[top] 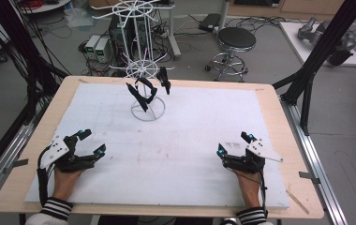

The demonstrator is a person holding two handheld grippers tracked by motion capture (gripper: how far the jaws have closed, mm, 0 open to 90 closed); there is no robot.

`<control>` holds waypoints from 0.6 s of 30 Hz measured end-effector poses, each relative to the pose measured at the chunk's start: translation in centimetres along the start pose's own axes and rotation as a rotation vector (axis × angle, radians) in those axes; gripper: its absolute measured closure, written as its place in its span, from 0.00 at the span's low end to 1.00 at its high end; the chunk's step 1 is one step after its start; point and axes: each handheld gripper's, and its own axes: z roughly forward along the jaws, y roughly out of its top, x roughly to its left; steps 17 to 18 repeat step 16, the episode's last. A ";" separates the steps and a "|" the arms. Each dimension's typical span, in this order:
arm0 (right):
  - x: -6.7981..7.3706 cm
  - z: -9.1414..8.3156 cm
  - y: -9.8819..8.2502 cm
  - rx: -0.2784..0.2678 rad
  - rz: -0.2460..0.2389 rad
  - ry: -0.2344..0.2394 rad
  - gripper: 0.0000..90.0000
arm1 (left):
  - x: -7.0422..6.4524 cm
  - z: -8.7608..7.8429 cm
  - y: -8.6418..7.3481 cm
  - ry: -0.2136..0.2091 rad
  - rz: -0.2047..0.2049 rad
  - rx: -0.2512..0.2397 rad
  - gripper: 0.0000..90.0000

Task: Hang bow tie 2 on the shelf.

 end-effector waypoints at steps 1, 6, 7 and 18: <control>0.1 -0.2 -0.3 -0.017 0.008 -0.012 0.01 | 0.0 0.0 0.0 -0.003 0.003 0.002 0.18; -0.1 -1.1 -1.7 -0.065 0.034 -0.027 0.01 | 0.0 0.0 0.0 0.001 0.000 0.001 0.18; -0.1 -1.1 -1.7 -0.061 0.024 -0.018 0.01 | 0.0 0.0 0.0 0.001 0.002 0.002 0.18; 0.6 -0.9 -1.9 -0.057 -0.044 -0.009 0.01 | 0.0 -0.1 0.0 0.008 -0.004 0.001 0.18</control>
